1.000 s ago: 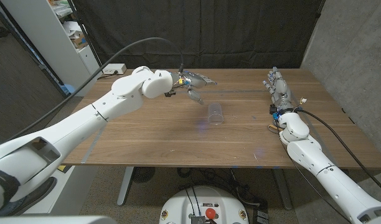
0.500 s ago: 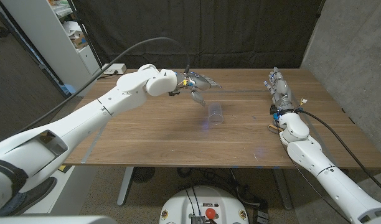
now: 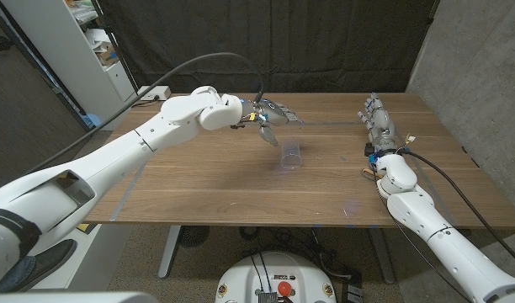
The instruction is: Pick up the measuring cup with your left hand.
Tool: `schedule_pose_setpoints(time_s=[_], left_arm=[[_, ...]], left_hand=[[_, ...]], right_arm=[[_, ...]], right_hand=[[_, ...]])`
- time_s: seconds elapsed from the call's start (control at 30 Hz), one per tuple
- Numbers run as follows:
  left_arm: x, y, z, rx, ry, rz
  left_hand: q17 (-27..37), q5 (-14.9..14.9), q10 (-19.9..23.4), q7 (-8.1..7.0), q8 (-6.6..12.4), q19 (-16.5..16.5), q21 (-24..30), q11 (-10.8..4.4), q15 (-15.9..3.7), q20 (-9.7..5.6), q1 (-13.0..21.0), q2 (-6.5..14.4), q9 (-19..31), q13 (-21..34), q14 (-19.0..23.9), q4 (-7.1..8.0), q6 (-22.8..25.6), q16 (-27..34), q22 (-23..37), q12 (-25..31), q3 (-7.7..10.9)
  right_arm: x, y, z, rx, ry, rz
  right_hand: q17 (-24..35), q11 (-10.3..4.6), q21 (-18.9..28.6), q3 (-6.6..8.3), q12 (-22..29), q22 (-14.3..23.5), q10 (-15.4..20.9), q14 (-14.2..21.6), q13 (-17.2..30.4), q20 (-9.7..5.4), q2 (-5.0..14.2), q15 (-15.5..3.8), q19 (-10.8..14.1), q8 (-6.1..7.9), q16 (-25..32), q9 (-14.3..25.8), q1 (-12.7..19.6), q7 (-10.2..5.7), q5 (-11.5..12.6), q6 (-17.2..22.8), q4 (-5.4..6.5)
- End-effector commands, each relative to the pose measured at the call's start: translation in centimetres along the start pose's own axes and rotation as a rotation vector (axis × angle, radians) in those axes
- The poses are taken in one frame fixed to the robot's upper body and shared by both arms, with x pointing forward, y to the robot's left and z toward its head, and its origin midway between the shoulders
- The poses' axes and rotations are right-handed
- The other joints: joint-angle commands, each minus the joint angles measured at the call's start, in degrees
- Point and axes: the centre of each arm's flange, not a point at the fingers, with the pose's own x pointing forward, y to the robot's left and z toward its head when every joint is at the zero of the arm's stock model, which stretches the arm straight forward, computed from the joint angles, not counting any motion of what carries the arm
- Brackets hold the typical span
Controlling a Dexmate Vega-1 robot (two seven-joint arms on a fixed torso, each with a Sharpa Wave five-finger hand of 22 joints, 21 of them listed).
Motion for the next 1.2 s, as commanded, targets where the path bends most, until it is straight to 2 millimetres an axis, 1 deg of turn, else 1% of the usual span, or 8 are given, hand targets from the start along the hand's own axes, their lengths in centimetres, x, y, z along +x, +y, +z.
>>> schedule_pose_setpoints(time_s=[0.03, 0.1, 0.17, 0.23, 0.4, 0.57, 0.93, 1.2], left_arm=[[0.5, -0.3, -0.4, 0.135, 0.003, -0.002], [0.7, -0.4, -0.6, 0.159, 0.012, -0.002], [1.0, -0.4, -0.8, 0.146, 0.003, -0.012], [1.2, -0.4, -0.8, 0.174, 0.007, -0.012], [1.8, -0.4, -1.0, 0.174, -0.008, -0.019], [2.3, -0.5, -0.6, 0.212, -0.015, -0.032], [2.3, -0.8, 0.0, 0.232, -0.014, -0.067], [2.6, -1.4, 0.1, 0.222, -0.017, -0.091]], left_hand=[[0.3, 0.5, -0.2, -0.16, -0.05, 0.3, 0.3, -0.27, -0.34, 0.05, 1.0, -0.1, 0.3, 0.2, 0.1, 0.13, -0.2, 0.3, 0.1, 0.1, -0.38], [0.3, 0.5, -0.2, -0.17, -0.04, 0.3, 0.3, -0.29, -0.35, 0.02, 1.1, -0.1, 0.3, 0.2, 0.1, 0.15, -0.2, 0.3, 0.1, 0.1, -0.42], [0.3, 0.6, -0.3, -0.16, -0.06, 0.3, 0.3, -0.24, -0.35, 0.01, 1.2, -0.2, 0.3, 0.2, 0.1, 0.17, -0.2, 0.3, 0.1, 0.1, -0.46], [0.3, 0.6, -0.4, -0.23, -0.10, 0.3, 0.3, -0.23, -0.35, -0.01, 1.3, -0.2, 0.3, 0.2, 0.1, 0.20, -0.3, 0.3, 0.1, 0.0, -0.50], [0.3, 0.8, -0.7, -0.12, -0.35, 0.3, 0.2, -0.05, -0.37, -0.11, 1.7, -0.4, 0.4, 0.2, -0.2, 0.31, -1.0, 0.1, 0.1, -0.1, -0.71], [0.3, 0.9, -1.2, -0.06, -0.49, 0.0, 0.1, -0.08, -0.20, -0.21, 1.9, -0.5, 0.4, 0.1, -0.5, 0.47, -1.5, 0.0, 0.1, -0.2, -0.91], [0.3, 1.1, -2.1, 0.12, -0.58, -0.2, 0.0, 0.07, 0.08, -0.36, 2.2, -0.7, 0.4, 0.1, -1.0, 0.76, -1.9, -0.1, 0.1, -0.5, -1.31], [0.3, 1.2, -2.2, 0.10, -0.58, -0.3, -0.1, 0.16, 0.11, -0.34, 2.3, -0.7, 0.4, 0.1, -1.1, 0.88, -2.0, -0.1, 0.1, -0.5, -1.50]], right_arm=[[-0.7, -0.4, -0.5, -0.011, 0.018, -0.028], [-0.7, -0.6, -0.6, -0.013, 0.021, -0.033], [-0.8, -0.7, -0.8, -0.013, 0.025, -0.039], [-0.9, -0.8, -0.9, -0.014, 0.029, -0.044], [-0.9, -1.1, -1.0, -0.011, 0.031, -0.055], [-0.6, -1.2, -0.8, -0.007, 0.025, -0.061], [0.0, -1.0, -0.4, 0.002, 0.015, -0.058], [0.0, -0.9, -0.7, 0.004, 0.024, -0.054]], right_hand=[[0.2, -0.16, 0.0, -0.18, -0.1, 0.3, 0.1, 0.4, 0.1, 0.00, -0.28, -0.06, 0.0, -0.04, 0.1, 0.1, -0.3, -0.34, 0.2, 0.1, -0.16], [0.2, -0.16, 0.0, -0.19, -0.1, 0.3, 0.1, 0.4, 0.1, 0.04, -0.29, -0.04, 0.0, -0.03, 0.1, 0.1, -0.3, -0.39, 0.3, 0.1, -0.17], [0.2, -0.19, 0.0, -0.19, -0.1, 0.3, 0.1, 0.5, 0.1, 0.05, -0.29, 0.00, -0.1, -0.03, 0.1, 0.1, -0.3, -0.41, 0.3, 0.1, -0.18], [0.2, -0.23, 0.0, -0.20, -0.1, 0.3, 0.1, 0.5, 0.1, 0.06, -0.29, -0.03, -0.1, -0.04, 0.1, 0.1, -0.3, -0.40, 0.3, 0.1, -0.19], [0.2, -0.19, 0.0, -0.23, -0.1, 0.3, 0.1, 0.4, 0.1, 0.03, -0.31, -0.04, -0.2, -0.04, 0.1, 0.1, -0.3, -0.43, 0.3, 0.1, -0.22], [0.2, -0.25, 0.0, -0.25, -0.1, 0.3, 0.1, 0.5, 0.1, 0.09, -0.34, -0.02, -0.2, -0.04, 0.1, 0.1, -0.3, -0.55, 0.4, 0.0, -0.25], [0.2, -0.32, 0.0, -0.32, -0.1, 0.3, 0.0, 0.4, 0.1, 0.11, -0.41, -0.16, -0.3, -0.03, 0.1, 0.1, -0.3, -0.56, 0.5, 0.0, -0.33], [0.2, -0.32, 0.0, -0.35, -0.1, 0.3, 0.0, 0.5, 0.1, 0.12, -0.44, -0.19, -0.3, -0.03, 0.1, 0.1, -0.3, -0.63, 0.6, 0.0, -0.37]])
